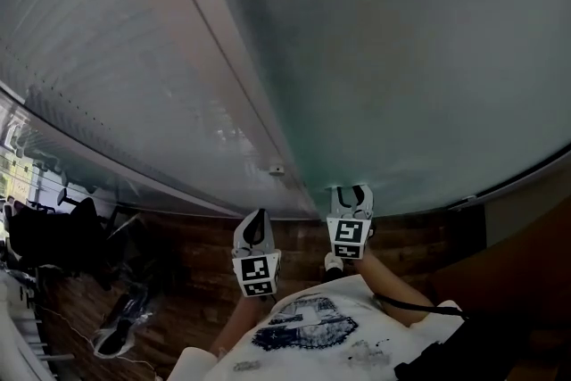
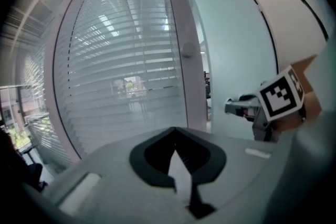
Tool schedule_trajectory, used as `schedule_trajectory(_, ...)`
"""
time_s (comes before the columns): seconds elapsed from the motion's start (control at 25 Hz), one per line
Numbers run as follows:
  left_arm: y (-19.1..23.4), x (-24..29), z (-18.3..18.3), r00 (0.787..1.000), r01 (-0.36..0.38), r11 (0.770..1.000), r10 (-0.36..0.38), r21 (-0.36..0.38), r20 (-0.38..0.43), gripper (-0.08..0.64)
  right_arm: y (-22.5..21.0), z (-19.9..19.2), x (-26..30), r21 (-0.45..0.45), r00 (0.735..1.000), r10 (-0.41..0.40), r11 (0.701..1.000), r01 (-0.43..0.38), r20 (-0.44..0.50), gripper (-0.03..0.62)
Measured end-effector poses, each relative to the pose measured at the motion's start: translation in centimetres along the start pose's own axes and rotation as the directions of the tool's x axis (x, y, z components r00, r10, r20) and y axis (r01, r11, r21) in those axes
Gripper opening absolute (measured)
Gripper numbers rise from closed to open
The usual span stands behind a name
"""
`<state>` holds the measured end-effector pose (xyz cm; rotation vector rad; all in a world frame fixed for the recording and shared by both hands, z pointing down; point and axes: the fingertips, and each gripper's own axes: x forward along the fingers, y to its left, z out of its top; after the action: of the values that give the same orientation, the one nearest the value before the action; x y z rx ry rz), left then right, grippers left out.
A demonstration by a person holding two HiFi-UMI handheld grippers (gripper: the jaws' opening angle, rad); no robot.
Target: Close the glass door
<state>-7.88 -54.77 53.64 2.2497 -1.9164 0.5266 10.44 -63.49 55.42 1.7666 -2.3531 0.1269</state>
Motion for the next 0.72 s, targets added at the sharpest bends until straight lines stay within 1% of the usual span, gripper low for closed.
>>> schedule_trajectory(0.2,-0.3,1.3,0.2,1.0,-0.01,0.999,0.01,0.043,-0.004,0.003,-0.4,0.2,1.0,-0.001,1.0,-0.022,1.0,0.022,-0.008,0.13)
schedule_trajectory(0.48,-0.2,2.3,0.3,0.999,-0.04,0.999,0.04,0.03,-0.006,0.003,-0.9,0.5,2.8,-0.01,0.999,-0.037,0.999,0.037,-0.001,0.129)
schedule_trajectory(0.72,-0.8,3.5,0.4,1.0,0.0,1.0,0.0,0.023,-0.01,0.003,-1.1,0.6,3.4,-0.005,0.999,-0.054,0.999,0.054,0.0,0.129)
